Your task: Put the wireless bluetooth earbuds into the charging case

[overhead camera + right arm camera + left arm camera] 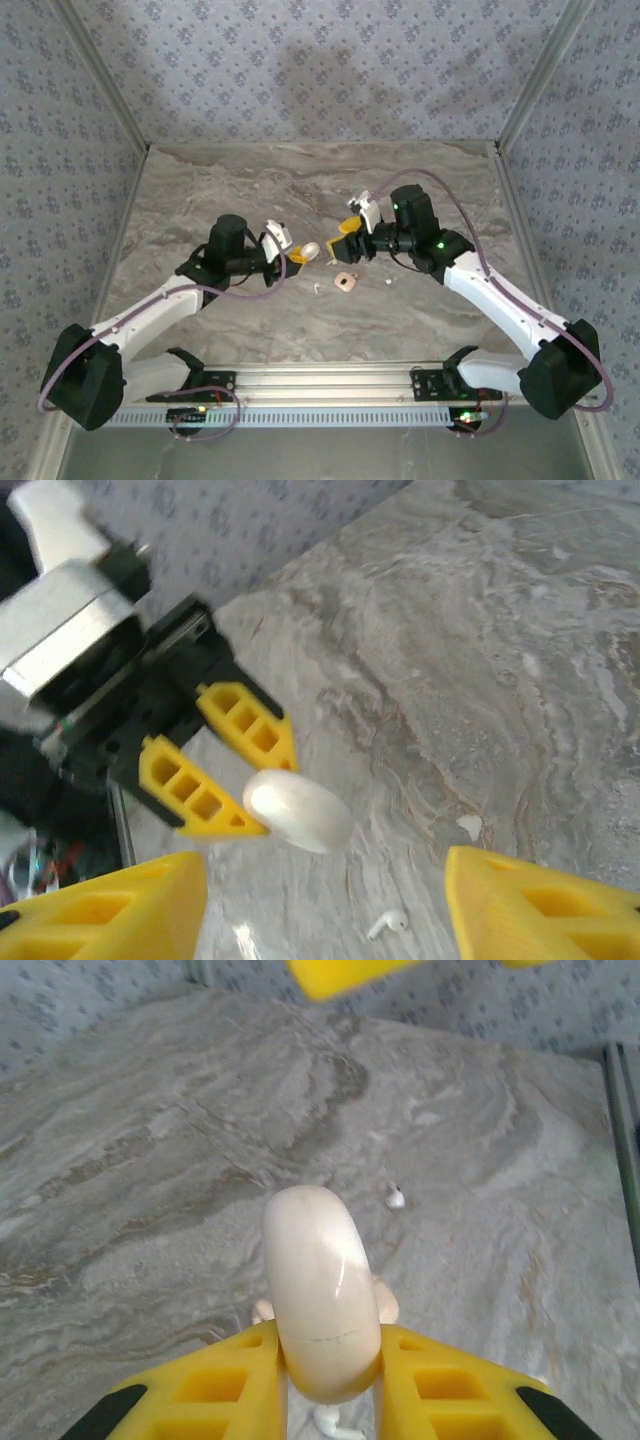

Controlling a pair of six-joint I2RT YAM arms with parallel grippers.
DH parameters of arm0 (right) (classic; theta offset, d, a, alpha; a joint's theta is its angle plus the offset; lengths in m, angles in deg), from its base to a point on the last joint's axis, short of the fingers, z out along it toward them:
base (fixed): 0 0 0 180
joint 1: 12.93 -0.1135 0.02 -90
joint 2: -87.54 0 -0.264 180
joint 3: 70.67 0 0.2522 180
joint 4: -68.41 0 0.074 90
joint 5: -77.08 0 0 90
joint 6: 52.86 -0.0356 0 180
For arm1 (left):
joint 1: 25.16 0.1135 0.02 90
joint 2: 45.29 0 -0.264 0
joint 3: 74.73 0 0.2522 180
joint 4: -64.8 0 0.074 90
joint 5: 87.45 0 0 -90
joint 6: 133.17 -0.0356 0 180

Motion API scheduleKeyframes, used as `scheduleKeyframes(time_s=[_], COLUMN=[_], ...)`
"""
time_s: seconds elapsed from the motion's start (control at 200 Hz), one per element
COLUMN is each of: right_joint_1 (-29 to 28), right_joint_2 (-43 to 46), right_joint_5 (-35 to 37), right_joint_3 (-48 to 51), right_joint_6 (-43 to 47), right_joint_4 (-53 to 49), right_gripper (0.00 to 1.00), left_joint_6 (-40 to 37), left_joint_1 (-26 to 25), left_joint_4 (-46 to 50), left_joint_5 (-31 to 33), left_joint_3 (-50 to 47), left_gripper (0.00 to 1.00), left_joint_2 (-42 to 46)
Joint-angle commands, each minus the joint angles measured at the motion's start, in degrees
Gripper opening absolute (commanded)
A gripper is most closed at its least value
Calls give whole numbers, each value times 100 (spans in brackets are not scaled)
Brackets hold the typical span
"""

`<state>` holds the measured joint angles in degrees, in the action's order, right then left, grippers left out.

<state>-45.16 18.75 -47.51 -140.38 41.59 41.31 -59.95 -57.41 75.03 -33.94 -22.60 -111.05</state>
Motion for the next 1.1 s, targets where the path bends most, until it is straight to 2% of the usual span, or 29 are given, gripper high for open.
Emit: scheduleKeyframes(time_s=[0.0,0.125,0.235,0.345,0.894,1.099], right_joint_1=[-31,-102,-384,-502,-610,-640], right_joint_2=[-105,-463,-980,-1271,-1584,-1822], right_joint_5=[-284,55,491,384,-494,-808], right_joint_3=[-189,-663,-1187,-1546,-1739,-1944], right_joint_6=[2860,3896,4659,4975,5275,5357], right_joint_4=[-1231,-1933,-2732,-2865,-2970,-3086], right_gripper=[64,62,62,62,54,48], left_joint_6=[-661,-801,-958,-950,-939,-965], left_joint_1=[-14,-106,-151,-168,-216,-225], left_joint_4=[872,1032,1222,1150,1081,1081], left_joint_5=[-515,-722,-776,-857,-921,-943], left_joint_3=[365,447,522,492,444,451], left_gripper=[24,24,24,23,22,21], left_joint_2=[-67,-151,-201,-181,-104,-75])
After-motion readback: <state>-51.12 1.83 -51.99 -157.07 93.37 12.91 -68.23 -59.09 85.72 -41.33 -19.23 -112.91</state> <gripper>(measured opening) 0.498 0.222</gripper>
